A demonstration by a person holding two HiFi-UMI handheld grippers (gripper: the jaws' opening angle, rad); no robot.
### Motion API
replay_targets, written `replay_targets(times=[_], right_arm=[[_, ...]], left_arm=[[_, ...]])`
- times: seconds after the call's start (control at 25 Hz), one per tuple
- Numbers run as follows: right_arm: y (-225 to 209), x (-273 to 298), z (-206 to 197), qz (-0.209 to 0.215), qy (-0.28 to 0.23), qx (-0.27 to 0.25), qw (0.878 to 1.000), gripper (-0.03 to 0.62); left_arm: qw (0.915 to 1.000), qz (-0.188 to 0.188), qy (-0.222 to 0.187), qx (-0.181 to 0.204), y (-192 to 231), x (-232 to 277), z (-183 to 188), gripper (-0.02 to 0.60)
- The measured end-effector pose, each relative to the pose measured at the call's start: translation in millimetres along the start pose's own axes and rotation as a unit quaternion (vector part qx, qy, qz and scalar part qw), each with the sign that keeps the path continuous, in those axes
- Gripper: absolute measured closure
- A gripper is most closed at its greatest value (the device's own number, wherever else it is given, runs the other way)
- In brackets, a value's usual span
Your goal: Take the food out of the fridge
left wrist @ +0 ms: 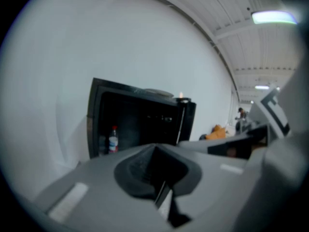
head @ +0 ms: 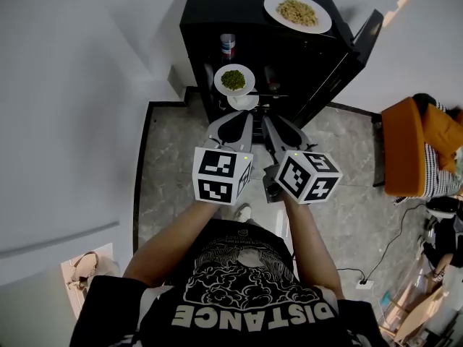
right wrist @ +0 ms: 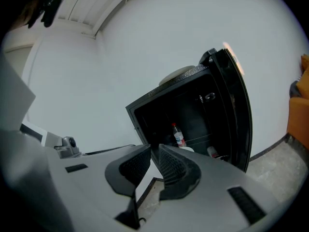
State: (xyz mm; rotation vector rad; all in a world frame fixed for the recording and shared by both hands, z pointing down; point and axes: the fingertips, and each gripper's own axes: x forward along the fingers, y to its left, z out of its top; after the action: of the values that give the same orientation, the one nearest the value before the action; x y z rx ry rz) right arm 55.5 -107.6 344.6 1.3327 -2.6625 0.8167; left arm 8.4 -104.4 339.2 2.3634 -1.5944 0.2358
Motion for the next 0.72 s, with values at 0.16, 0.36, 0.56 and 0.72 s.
replay_targets(times=[0.16, 0.36, 0.56, 0.72], right_arm=[[-5.8, 19.1, -15.0, 0.018, 0.0, 0.077, 0.997, 0.548], [-9.5, 54.2, -39.1, 0.046, 0.0, 0.18, 0.983, 0.548], [-20.8, 95.3, -63.7, 0.059, -0.002, 0.253, 0.966, 0.548], [-40.5, 126.8, -81.2, 0.058, -0.01, 0.311, 0.948, 0.541]], left_arm=[[1.0, 0.001, 0.002, -0.006, 15.9, 3.3, -6.2, 0.58], [0.9999, 0.002, 0.007, -0.009, 43.4, 9.9, -19.5, 0.58], [0.9997, 0.005, 0.012, -0.021, 75.0, 20.9, -33.4, 0.58], [0.9993, 0.0, 0.013, -0.035, 90.8, 33.7, -41.5, 0.58]])
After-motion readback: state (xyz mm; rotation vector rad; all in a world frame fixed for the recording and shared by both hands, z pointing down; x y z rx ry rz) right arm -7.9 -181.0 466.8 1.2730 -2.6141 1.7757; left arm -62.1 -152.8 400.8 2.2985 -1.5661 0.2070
